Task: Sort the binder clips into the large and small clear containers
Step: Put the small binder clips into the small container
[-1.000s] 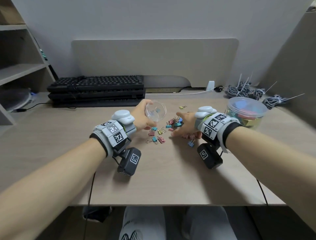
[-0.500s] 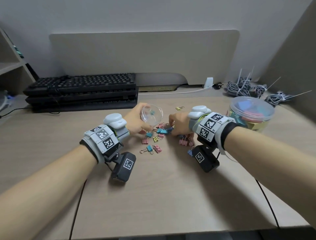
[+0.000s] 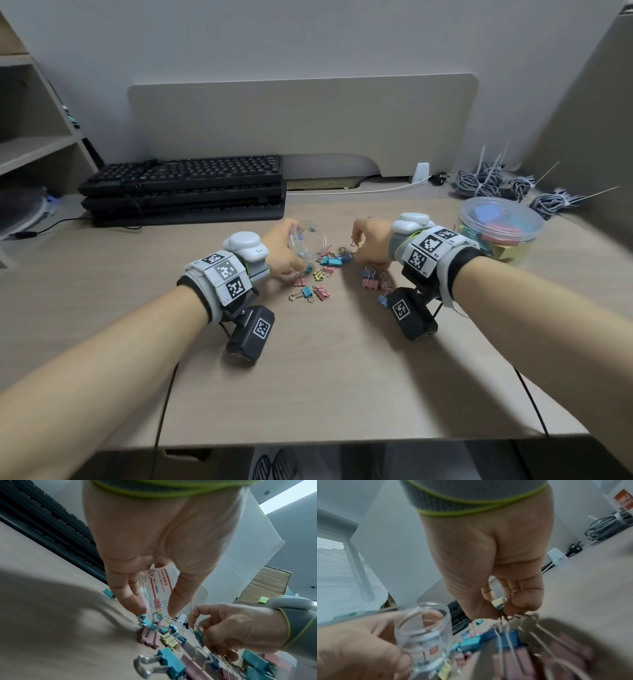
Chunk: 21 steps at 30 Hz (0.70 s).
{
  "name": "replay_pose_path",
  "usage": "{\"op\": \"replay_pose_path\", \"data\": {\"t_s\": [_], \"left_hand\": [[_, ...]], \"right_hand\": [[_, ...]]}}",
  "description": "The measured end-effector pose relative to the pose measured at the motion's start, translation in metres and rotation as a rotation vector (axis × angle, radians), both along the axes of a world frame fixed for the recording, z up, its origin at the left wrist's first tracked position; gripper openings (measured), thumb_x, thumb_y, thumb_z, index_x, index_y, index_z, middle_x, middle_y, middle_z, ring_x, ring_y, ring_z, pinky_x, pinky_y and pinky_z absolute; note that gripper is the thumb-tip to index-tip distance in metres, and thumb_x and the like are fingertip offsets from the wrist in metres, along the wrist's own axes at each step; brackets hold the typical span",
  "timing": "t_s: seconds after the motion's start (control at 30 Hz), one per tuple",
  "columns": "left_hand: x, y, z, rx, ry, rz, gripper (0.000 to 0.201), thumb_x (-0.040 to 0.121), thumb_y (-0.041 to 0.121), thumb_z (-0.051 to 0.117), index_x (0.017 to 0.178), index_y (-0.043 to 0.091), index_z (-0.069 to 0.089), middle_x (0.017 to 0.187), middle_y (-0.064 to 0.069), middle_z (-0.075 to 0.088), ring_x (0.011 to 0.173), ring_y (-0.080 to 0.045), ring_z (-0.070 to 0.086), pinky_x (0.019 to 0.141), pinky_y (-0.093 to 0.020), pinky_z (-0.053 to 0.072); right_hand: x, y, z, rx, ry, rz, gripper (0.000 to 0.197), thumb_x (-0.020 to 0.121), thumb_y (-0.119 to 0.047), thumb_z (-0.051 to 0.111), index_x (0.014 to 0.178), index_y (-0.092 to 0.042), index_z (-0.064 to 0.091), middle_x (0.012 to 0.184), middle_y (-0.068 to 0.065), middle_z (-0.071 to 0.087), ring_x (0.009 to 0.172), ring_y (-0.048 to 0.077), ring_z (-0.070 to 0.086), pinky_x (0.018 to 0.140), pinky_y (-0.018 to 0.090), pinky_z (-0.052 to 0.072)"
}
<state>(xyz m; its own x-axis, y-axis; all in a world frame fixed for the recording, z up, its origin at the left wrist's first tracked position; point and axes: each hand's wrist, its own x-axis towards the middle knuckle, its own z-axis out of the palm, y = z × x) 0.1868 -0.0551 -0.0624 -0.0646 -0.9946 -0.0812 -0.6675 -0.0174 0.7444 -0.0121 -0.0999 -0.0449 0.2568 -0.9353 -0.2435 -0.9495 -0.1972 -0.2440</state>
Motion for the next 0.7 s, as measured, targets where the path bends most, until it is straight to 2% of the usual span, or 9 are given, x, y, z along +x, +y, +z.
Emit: {"op": "replay_pose_path", "data": {"t_s": [0.1, 0.17, 0.23, 0.33, 0.43, 0.5, 0.57, 0.6, 0.7], "left_hand": [[-0.002, 0.0, -0.001, 0.004, 0.011, -0.012, 0.063, 0.071, -0.006, 0.073, 0.121, 0.019, 0.045, 0.076, -0.006, 0.053, 0.048, -0.014, 0.043, 0.041, -0.024, 0.034], [-0.004, -0.001, -0.003, 0.008, 0.049, -0.018, 0.064, 0.07, -0.005, 0.073, 0.124, 0.018, 0.045, 0.075, -0.003, 0.052, 0.046, -0.014, 0.04, 0.042, -0.025, 0.034], [-0.006, 0.0, -0.002, 0.01, 0.076, -0.031, 0.066, 0.069, -0.006, 0.072, 0.126, 0.014, 0.044, 0.075, -0.001, 0.051, 0.045, -0.011, 0.039, 0.044, -0.025, 0.035], [-0.009, 0.003, 0.001, -0.002, 0.089, -0.053, 0.062, 0.069, -0.003, 0.073, 0.122, 0.014, 0.046, 0.077, 0.0, 0.055, 0.048, -0.008, 0.043, 0.047, -0.026, 0.04], [-0.012, 0.007, 0.008, 0.001, 0.097, -0.115, 0.038, 0.073, -0.007, 0.071, 0.091, 0.02, 0.052, 0.063, 0.003, 0.055, 0.041, -0.005, 0.042, 0.044, -0.023, 0.038], [-0.014, 0.012, 0.013, -0.016, 0.124, -0.143, 0.038, 0.076, -0.01, 0.07, 0.077, 0.021, 0.048, 0.057, 0.005, 0.051, 0.034, 0.0, 0.038, 0.038, -0.017, 0.034], [-0.014, 0.015, 0.016, -0.02, 0.169, -0.149, 0.039, 0.077, -0.012, 0.069, 0.077, 0.021, 0.048, 0.055, 0.007, 0.052, 0.033, 0.002, 0.04, 0.037, -0.013, 0.034], [-0.013, 0.015, 0.016, -0.021, 0.182, -0.156, 0.039, 0.077, -0.013, 0.07, 0.078, 0.02, 0.048, 0.053, 0.01, 0.053, 0.033, 0.003, 0.042, 0.037, -0.011, 0.034], [-0.004, 0.008, 0.012, -0.011, 0.213, -0.104, 0.039, 0.075, -0.006, 0.076, 0.096, 0.016, 0.052, 0.066, 0.012, 0.06, 0.048, 0.002, 0.05, 0.042, -0.01, 0.036]], "right_hand": [[0.0, -0.001, 0.013, 0.047, -0.297, -0.055, 0.018, 0.082, -0.006, 0.062, 0.098, -0.012, 0.056, 0.066, 0.007, 0.062, 0.048, 0.019, 0.057, 0.049, 0.027, 0.054], [0.004, 0.0, 0.026, 0.044, -0.472, -0.049, 0.008, 0.084, -0.002, 0.059, 0.087, -0.009, 0.059, 0.062, 0.008, 0.06, 0.052, 0.021, 0.057, 0.052, 0.029, 0.055], [0.011, 0.001, 0.035, 0.053, -0.602, -0.032, 0.011, 0.082, 0.002, 0.056, 0.078, -0.007, 0.06, 0.062, 0.011, 0.059, 0.054, 0.023, 0.057, 0.054, 0.031, 0.054], [0.021, 0.002, 0.041, 0.061, -0.662, 0.001, 0.011, 0.081, 0.004, 0.058, 0.075, -0.006, 0.061, 0.064, 0.012, 0.06, 0.055, 0.024, 0.059, 0.055, 0.031, 0.054], [0.028, 0.002, 0.041, 0.084, -0.724, 0.025, 0.012, 0.081, 0.006, 0.063, 0.076, -0.005, 0.061, 0.063, 0.011, 0.062, 0.054, 0.023, 0.062, 0.053, 0.029, 0.055], [0.032, 0.003, 0.039, 0.101, -0.759, 0.041, 0.012, 0.082, 0.006, 0.065, 0.078, -0.005, 0.06, 0.067, 0.014, 0.065, 0.058, 0.026, 0.066, 0.061, 0.034, 0.06], [0.034, 0.004, 0.04, 0.107, -0.805, 0.052, 0.011, 0.084, 0.006, 0.064, 0.081, -0.004, 0.061, 0.079, 0.02, 0.068, 0.067, 0.03, 0.068, 0.072, 0.041, 0.062], [0.034, 0.004, 0.041, 0.094, -0.824, 0.054, 0.01, 0.085, 0.006, 0.063, 0.083, -0.003, 0.061, 0.084, 0.022, 0.069, 0.071, 0.031, 0.069, 0.072, 0.042, 0.062], [0.03, -0.002, 0.044, -0.075, -0.798, 0.019, 0.009, 0.086, 0.002, 0.058, 0.085, -0.005, 0.064, 0.088, 0.019, 0.071, 0.07, 0.025, 0.066, 0.055, 0.03, 0.058]]}}
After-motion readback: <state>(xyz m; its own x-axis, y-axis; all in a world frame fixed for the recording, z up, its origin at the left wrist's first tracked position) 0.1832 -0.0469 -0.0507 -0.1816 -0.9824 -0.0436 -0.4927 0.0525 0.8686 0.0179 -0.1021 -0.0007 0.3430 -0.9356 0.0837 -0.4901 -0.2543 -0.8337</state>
